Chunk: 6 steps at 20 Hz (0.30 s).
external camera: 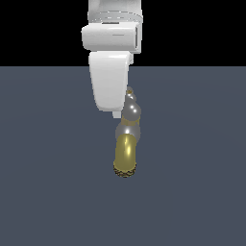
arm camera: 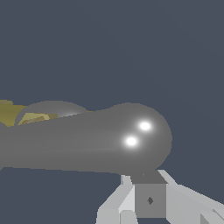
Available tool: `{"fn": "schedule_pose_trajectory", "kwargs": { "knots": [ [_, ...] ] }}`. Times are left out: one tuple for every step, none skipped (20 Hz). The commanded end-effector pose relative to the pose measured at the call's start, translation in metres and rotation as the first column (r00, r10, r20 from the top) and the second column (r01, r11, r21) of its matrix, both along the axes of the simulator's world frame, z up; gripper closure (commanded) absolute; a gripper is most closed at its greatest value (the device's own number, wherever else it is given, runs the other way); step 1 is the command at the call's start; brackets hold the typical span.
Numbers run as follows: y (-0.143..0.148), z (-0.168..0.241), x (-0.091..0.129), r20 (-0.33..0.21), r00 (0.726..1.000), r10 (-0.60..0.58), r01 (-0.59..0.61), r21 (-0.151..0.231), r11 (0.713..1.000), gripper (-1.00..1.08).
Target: Turn on the faucet by rotating a designated handle.
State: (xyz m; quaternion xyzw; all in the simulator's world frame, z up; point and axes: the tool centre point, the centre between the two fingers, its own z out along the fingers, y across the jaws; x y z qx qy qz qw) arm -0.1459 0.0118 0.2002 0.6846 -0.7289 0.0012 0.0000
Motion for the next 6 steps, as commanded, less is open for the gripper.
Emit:
{"fn": "schedule_pose_trajectory", "kwargs": {
  "knots": [
    [-0.03, -0.001, -0.003, -0.001, 0.999, -0.04, 0.04, 0.002, 0.999, 1.08],
    [-0.035, -0.001, -0.004, -0.001, 0.999, -0.041, 0.041, 0.002, 0.999, 1.08],
    [-0.041, -0.001, -0.005, -0.001, 0.999, -0.042, 0.042, 0.002, 0.999, 1.08],
    [-0.046, -0.001, -0.006, -0.001, 0.999, -0.043, 0.043, 0.002, 0.999, 1.08],
    [-0.052, -0.001, -0.008, -0.001, 0.999, -0.044, 0.044, 0.002, 0.999, 1.08],
    [-0.052, -0.001, -0.008, -0.001, 0.999, -0.044, 0.044, 0.002, 0.999, 1.08]
  ]
}}
